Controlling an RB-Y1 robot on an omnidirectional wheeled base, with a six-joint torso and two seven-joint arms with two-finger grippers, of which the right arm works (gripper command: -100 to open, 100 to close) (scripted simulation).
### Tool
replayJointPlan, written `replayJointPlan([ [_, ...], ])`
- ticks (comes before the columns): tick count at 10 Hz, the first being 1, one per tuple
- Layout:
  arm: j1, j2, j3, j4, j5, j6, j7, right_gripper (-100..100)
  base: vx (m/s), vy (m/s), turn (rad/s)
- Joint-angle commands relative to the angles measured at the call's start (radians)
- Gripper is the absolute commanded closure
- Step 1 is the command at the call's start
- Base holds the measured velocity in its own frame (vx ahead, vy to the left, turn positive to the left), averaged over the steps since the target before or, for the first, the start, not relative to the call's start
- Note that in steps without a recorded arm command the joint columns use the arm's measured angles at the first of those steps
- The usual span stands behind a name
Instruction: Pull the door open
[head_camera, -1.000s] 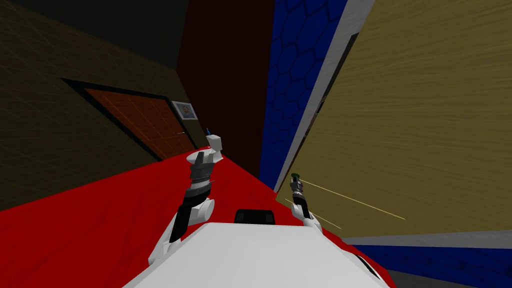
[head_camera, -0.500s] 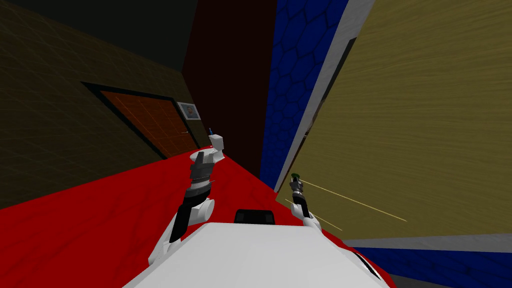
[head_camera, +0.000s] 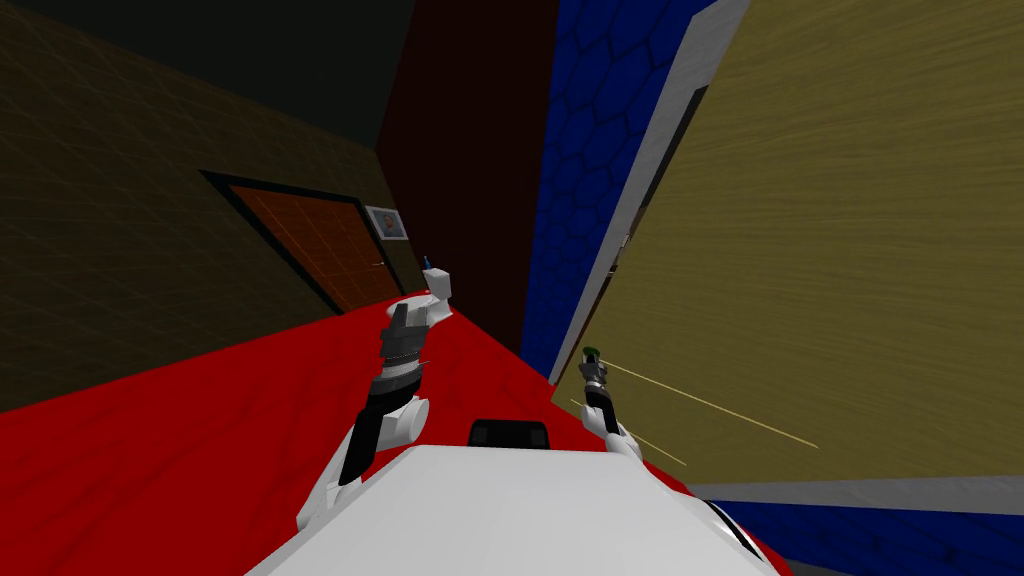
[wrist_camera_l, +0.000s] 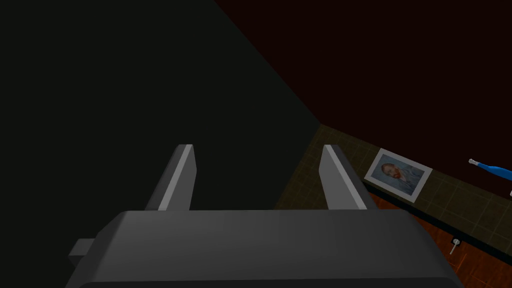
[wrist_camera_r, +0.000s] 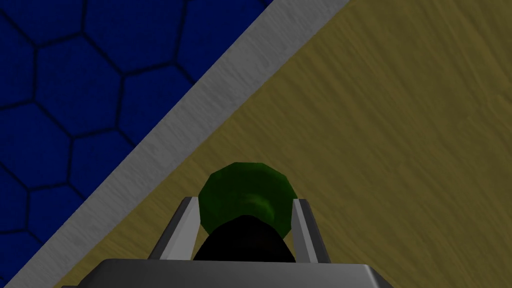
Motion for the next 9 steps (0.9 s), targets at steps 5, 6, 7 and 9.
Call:
replayJointPlan([
  [5,0.006,0.004,0.012,0.000,-0.035,0.011,-0.132,100,-0.042,-0.010,0.046],
  [6,0.005,0.003,0.016,0.000,-0.046,0.011,-0.172,100,-0.034,-0.007,0.043],
  [7,0.004,0.002,0.019,0.001,-0.057,0.011,-0.198,100,-0.052,-0.019,0.067],
  [9,0.003,0.002,0.021,0.002,-0.066,0.012,-0.245,100,-0.034,-0.017,0.040],
])
